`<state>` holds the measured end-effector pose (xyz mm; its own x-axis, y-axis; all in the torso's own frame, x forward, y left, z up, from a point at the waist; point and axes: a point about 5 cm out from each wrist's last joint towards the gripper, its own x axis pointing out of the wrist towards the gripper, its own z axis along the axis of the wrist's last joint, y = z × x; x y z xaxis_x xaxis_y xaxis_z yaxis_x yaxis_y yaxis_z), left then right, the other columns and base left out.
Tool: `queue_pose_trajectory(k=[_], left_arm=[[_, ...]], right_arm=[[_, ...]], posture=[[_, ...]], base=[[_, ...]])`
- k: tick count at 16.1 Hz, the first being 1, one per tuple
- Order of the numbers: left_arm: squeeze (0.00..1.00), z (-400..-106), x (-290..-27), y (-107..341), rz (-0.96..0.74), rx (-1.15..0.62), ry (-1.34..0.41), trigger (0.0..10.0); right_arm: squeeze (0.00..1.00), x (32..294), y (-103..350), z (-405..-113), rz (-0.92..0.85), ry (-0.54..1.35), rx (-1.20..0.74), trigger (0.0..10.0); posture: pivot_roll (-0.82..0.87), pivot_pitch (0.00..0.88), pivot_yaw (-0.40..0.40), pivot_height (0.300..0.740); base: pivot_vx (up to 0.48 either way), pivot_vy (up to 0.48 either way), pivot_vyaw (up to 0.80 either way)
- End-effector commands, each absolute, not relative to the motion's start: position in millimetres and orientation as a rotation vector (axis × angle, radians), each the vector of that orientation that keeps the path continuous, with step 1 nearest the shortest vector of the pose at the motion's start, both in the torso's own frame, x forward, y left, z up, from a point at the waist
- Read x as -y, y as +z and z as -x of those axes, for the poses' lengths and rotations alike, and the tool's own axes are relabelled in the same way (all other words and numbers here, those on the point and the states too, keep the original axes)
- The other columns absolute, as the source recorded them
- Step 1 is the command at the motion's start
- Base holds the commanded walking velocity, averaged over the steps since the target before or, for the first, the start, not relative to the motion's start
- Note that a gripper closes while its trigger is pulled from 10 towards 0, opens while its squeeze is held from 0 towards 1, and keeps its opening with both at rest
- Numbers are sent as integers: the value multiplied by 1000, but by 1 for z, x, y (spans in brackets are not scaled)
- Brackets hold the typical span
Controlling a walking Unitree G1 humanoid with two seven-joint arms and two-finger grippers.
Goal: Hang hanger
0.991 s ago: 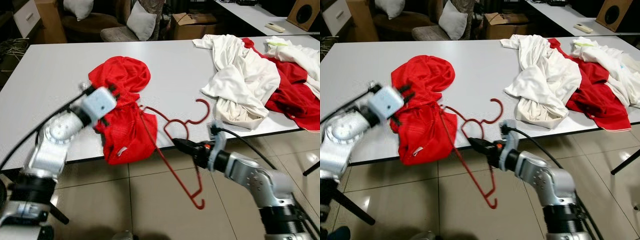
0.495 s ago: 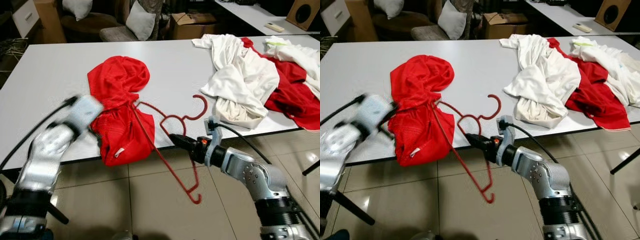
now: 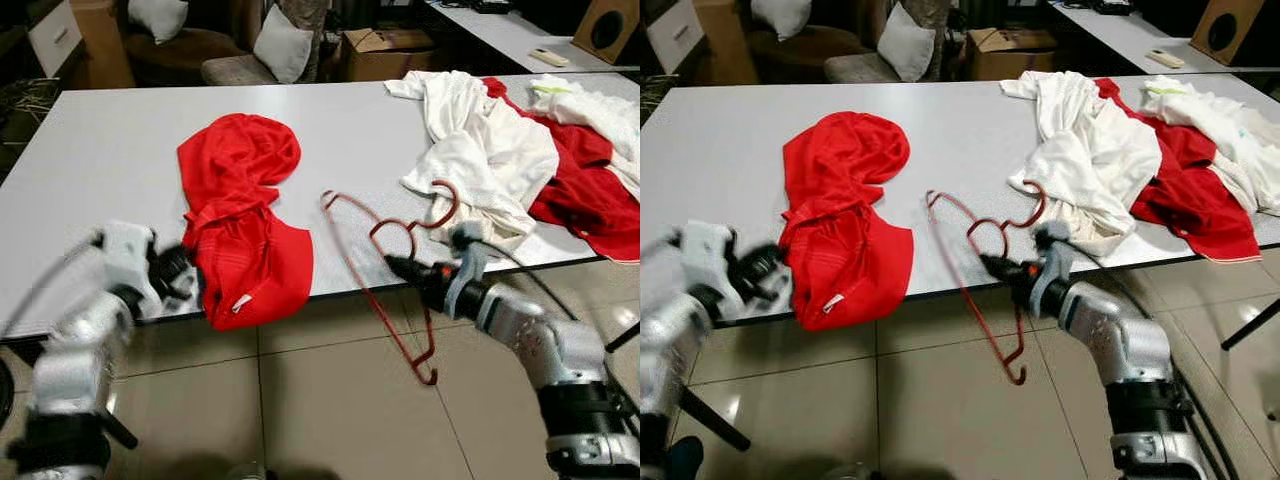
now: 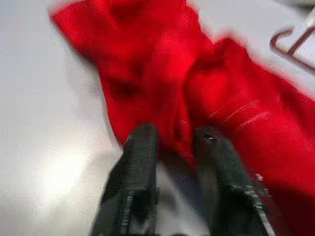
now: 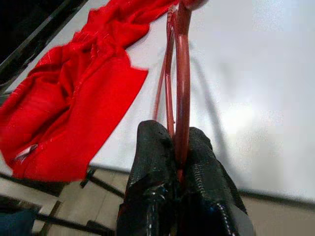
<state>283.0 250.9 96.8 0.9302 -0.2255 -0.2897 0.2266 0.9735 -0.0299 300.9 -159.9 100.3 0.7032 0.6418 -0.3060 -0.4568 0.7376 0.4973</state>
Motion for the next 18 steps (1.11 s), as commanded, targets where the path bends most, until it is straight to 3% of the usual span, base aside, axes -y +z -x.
queue_pose_trajectory(k=[1, 4, 5, 6, 7, 8, 10, 12, 17, 18], left_arm=[[1000, -275, -255, 82, -23, -373, -189, 10000], [1000, -268, -261, 77, -58, -418, -119, 10000], [698, -272, -248, 79, -23, -432, -180, 10000], [482, -276, -237, 81, -17, -424, -233, 10000], [0, -285, -225, 87, -2, -388, -254, 10000], [0, -289, -219, 89, 8, -372, -262, 10000], [0, -313, -179, 103, -35, -310, -388, 10000], [0, -324, -166, 117, -162, -235, -431, 10000], [0, -327, -191, 148, -444, -183, -427, 10000], [412, -312, -204, 142, -419, -258, -441, 10000]], right_arm=[[0, 161, 100, -300, -385, 626, -485, 10000], [0, 158, 106, -297, -401, 655, -455, 10000], [0, 155, 111, -295, -392, 682, -427, 10000], [0, 153, 114, -294, -394, 695, -407, 10000], [0, 151, 118, -293, -405, 701, -389, 10000], [0, 150, 119, -293, -409, 702, -384, 10000], [0, 141, 116, -289, -417, 702, -387, 10000], [0, 135, 113, -285, -424, 703, -388, 10000], [0, 130, 102, -276, -457, 695, -405, 10000], [0, 128, 96, -274, -466, 692, -417, 10000]], posture=[[-54, 0, 5, 740], [-55, 0, 1, 740], [-50, 0, -4, 740], [-50, 0, -5, 740], [-50, 0, -4, 740], [-50, 0, -4, 740], [-62, 0, 14, 740], [-78, 0, 36, 740], [-68, 0, 61, 740], [-64, 0, 63, 740]], base=[[0, 0, 0], [0, 0, 0], [0, 0, 0], [0, 0, 0], [0, 0, 0], [0, 0, 0], [0, 0, 0], [0, 0, 0], [0, 0, 0], [0, 0, 0]])
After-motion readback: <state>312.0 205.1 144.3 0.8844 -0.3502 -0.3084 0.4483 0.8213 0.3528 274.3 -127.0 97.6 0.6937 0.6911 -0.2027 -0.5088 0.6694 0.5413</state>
